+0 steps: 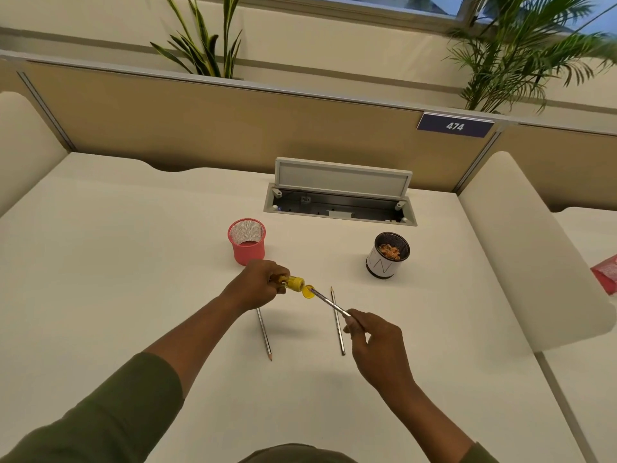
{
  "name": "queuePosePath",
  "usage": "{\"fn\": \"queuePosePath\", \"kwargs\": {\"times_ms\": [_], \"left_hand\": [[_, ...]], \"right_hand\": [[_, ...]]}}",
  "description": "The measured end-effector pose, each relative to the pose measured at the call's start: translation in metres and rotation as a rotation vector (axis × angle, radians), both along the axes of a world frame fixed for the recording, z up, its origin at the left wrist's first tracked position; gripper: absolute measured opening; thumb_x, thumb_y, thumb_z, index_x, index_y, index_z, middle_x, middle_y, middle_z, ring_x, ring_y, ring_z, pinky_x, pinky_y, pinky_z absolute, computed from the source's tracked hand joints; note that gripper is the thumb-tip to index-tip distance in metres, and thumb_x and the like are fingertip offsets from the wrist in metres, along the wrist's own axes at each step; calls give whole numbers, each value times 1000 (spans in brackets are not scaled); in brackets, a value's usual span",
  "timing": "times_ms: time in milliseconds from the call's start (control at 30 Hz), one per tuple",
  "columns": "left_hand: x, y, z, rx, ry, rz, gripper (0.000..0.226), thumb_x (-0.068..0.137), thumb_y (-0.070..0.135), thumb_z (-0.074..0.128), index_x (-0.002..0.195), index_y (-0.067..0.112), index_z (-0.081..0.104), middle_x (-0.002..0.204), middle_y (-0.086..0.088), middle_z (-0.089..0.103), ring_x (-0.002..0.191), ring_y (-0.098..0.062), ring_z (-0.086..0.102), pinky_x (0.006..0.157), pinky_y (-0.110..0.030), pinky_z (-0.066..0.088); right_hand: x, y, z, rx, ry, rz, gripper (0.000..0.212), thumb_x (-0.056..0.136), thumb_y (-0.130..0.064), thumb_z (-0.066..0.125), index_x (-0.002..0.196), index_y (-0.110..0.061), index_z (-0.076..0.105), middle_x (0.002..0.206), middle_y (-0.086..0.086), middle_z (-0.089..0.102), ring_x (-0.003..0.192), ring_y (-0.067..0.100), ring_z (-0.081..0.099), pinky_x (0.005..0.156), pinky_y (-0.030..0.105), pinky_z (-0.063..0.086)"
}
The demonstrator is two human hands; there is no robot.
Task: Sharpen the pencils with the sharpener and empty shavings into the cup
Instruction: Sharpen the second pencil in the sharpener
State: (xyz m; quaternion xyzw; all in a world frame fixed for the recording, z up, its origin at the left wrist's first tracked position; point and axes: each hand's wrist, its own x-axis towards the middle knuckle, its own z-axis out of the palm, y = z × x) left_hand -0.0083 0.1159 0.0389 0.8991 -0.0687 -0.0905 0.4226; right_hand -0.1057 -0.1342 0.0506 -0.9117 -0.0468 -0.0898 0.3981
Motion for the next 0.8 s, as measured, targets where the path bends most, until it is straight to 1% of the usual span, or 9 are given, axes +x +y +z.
{"fn": "queuePosePath", "kwargs": {"times_ms": [100,200,267,333,400,533,600,700,800], "left_hand": [[-5,-1,-2,-48,-12,21,24,73,-15,61,86,1,72,81,-21,64,74,-28,64,76,-40,59],[-9,-2,-4,-110,-8,48,24,71,-17,59,84,-1,71,81,-26,63,75,-38,61,74,-41,59],[-12,-3,-5,-151,4,89,29,71,-20,57,88,-2,72,83,-26,66,72,-30,62,70,-30,59],[-15,-4,-4,-161,7,101,30,72,-20,58,90,-2,72,83,-24,67,68,-20,60,62,-15,52],[-17,-4,-4,-170,14,94,29,73,-20,59,91,-1,72,80,-19,67,64,-12,59,59,-11,48],[-20,-3,-5,-229,69,108,38,76,-21,54,93,8,71,78,-8,66,62,-2,65,57,-14,49],[-20,-2,-7,-230,67,93,36,78,-17,55,91,14,70,76,-7,65,59,-4,62,56,-17,49],[-22,0,-9,-243,82,56,27,79,-11,56,89,11,69,69,-7,59,55,-11,54,59,-24,49],[-24,-2,-11,-246,112,41,29,79,-11,54,88,12,68,67,-5,58,56,-14,53,61,-23,49]], "right_hand": [[-4,3,1,177,177,-49,17,96,-20,56,92,-27,71,72,-14,70,75,2,65,68,15,46],[-6,5,3,248,288,-78,24,98,-21,51,87,-28,71,74,-17,69,71,2,62,64,13,45],[-6,6,3,295,337,-99,26,99,-20,50,85,-27,71,72,-13,69,63,4,57,59,13,42],[-6,7,3,313,365,-110,28,99,-20,50,83,-26,72,70,-11,68,58,4,52,58,14,41],[-6,7,4,309,374,-112,29,98,-19,50,81,-26,72,69,-11,67,55,5,48,55,16,39],[-6,9,10,283,371,-88,28,98,-19,49,84,-24,73,62,-5,57,46,5,39,47,14,32],[-6,10,13,280,361,-72,27,98,-18,49,86,-22,73,60,-5,53,44,4,38,46,13,30],[-6,12,16,285,347,-54,26,98,-18,50,86,-21,73,58,-3,50,44,6,36,46,13,29],[-6,15,17,244,305,-39,24,97,-20,53,87,-22,74,51,-6,46,44,7,34,46,15,27]]}}
